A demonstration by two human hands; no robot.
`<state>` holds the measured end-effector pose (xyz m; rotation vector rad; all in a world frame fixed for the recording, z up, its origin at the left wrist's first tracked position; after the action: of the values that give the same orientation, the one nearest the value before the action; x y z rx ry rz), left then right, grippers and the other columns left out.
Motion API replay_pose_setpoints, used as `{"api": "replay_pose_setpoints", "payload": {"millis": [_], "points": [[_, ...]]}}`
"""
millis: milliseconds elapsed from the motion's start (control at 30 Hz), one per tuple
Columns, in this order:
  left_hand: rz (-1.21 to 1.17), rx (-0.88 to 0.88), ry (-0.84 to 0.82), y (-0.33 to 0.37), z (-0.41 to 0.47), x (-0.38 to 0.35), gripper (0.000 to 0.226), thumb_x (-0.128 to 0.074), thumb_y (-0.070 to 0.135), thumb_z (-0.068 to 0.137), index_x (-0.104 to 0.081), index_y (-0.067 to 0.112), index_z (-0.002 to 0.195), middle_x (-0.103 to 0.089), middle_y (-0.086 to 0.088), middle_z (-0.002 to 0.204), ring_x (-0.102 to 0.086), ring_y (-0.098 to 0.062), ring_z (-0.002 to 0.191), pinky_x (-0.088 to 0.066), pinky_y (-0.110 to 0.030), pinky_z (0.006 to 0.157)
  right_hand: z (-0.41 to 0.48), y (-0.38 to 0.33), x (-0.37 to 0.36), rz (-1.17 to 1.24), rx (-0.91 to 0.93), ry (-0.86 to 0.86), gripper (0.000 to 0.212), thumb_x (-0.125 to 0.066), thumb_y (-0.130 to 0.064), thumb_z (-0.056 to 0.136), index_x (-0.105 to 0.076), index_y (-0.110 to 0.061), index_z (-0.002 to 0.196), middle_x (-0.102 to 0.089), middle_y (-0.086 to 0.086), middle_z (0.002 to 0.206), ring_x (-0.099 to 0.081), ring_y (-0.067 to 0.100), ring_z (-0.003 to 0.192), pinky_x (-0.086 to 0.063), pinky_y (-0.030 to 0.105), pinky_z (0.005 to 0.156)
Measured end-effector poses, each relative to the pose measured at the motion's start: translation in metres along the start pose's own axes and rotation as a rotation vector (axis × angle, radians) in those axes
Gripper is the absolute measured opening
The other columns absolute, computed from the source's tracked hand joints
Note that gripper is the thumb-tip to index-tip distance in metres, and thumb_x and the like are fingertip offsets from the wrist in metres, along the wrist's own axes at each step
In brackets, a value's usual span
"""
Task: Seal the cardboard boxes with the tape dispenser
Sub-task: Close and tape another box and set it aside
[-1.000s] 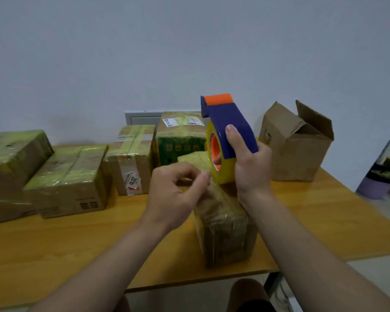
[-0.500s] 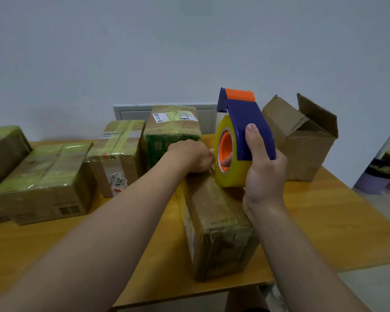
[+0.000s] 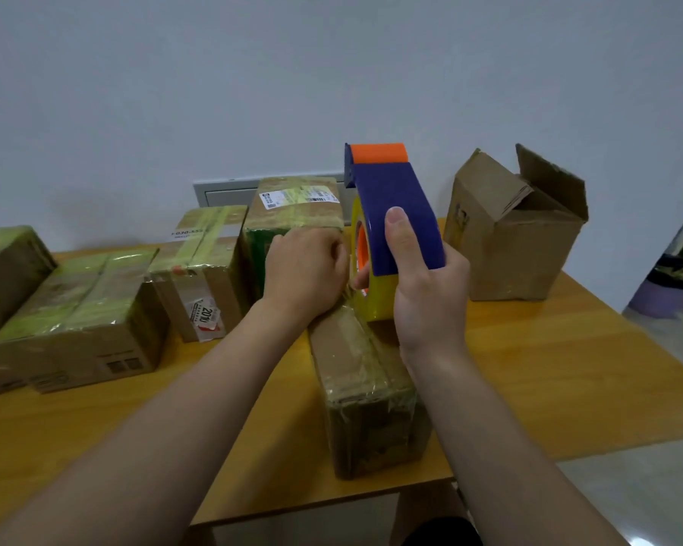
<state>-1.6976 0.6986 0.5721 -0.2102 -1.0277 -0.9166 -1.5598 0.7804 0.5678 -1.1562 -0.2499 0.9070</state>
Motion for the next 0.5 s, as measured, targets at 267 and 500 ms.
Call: {"api": "replay_pose_setpoints", "payload": {"millis": [267, 500], "points": [[0.128, -0.114, -0.598, 0.024, -0.059, -0.031, 0.063, -0.018, 0.045, 0.111, 0.001, 0.021, 0.167, 0.005, -0.003, 0.175, 0.007, -0.022, 0.161, 0.002, -0.055, 0.129, 0.0, 0.002, 0.011, 0.036, -0.032, 0.066, 0.035, -0.066, -0.055, 0.089, -0.072, -0.021, 0.097, -0.074, -0.004, 0.081, -0.071, 0.011, 0.077, -0.054, 0.019, 0.064], [0.078, -0.082, -0.625, 0.045, -0.12, -0.013, 0.103, -0.009, 0.087, 0.087, 0.017, 0.022, 0.163, 0.021, 0.003, 0.171, 0.022, -0.01, 0.156, 0.01, -0.042, 0.129, 0.002, 0.006, 0.009, 0.042, -0.079, 0.056, 0.046, -0.063, -0.051, 0.095, -0.068, -0.007, 0.112, -0.073, 0.017, 0.093, -0.072, 0.033, 0.082, -0.063, 0.047, 0.075]]}}
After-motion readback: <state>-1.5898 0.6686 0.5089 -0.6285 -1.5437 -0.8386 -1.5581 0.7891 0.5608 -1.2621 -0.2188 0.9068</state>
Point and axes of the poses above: each hand's wrist, its own z-axis towards the middle knuckle, its own x-axis out of the back of the hand, y = z × x, the point moved 10 cm from there along z, towards the middle knuckle
